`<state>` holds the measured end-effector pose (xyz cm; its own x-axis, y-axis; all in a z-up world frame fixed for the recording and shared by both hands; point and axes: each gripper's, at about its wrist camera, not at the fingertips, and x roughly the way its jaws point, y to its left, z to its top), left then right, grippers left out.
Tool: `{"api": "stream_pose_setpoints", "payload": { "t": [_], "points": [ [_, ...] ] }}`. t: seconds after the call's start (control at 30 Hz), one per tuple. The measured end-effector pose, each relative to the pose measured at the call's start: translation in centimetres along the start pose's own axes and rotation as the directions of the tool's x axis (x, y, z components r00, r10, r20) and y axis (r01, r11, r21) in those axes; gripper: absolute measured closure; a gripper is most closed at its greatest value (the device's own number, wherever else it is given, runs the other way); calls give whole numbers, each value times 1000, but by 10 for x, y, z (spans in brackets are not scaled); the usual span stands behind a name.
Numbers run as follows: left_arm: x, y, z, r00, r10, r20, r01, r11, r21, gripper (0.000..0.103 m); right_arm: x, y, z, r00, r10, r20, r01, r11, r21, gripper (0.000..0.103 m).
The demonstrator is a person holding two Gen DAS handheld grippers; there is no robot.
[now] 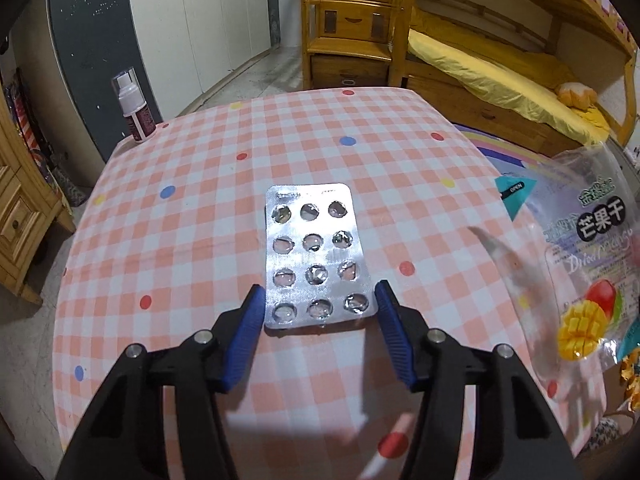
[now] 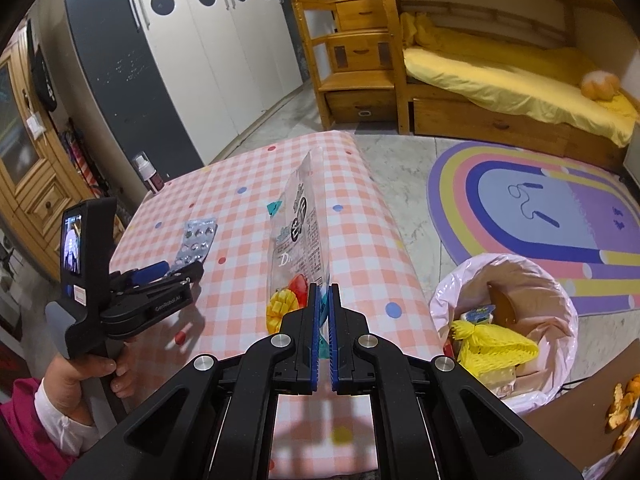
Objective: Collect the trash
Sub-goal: 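Grasp the silver blister pack with the left tool while the right tool holds the bag, then carry blister pack and snack bag to the bin and open both tools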
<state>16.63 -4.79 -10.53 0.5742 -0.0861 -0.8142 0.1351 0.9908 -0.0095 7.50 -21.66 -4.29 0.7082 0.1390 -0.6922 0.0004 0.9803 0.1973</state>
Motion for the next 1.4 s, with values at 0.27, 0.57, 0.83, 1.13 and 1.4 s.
{"api": "stream_pose_setpoints", "payload": {
  "t": [0.27, 0.57, 0.83, 1.13, 1.4],
  "points": [
    [-57, 8, -24, 993, -91, 76, 92, 996, -12, 48, -15, 5, -4, 1000, 11, 23, -11, 1000, -5, 99],
    [-108, -11, -41, 983, -114, 144, 109, 993, 45, 48, -31, 5, -13, 999, 13, 29, -13, 1000, -4, 99],
    [-120, -54, -41, 974, -166, 155, 143, 978, 150, 48, -55, -25, -19, 997, -38, 72, 35, 998, 46, 99],
    [-113, -131, -31, 956, -269, 119, 223, 927, 301, 48, -74, -86, -29, 983, -157, 92, 143, 979, 144, 99],
    [-90, -206, -25, 935, -352, 51, 302, 861, 410, 48, -81, -152, -44, 947, -315, 59, 293, 926, 237, 99]
  ]
}}
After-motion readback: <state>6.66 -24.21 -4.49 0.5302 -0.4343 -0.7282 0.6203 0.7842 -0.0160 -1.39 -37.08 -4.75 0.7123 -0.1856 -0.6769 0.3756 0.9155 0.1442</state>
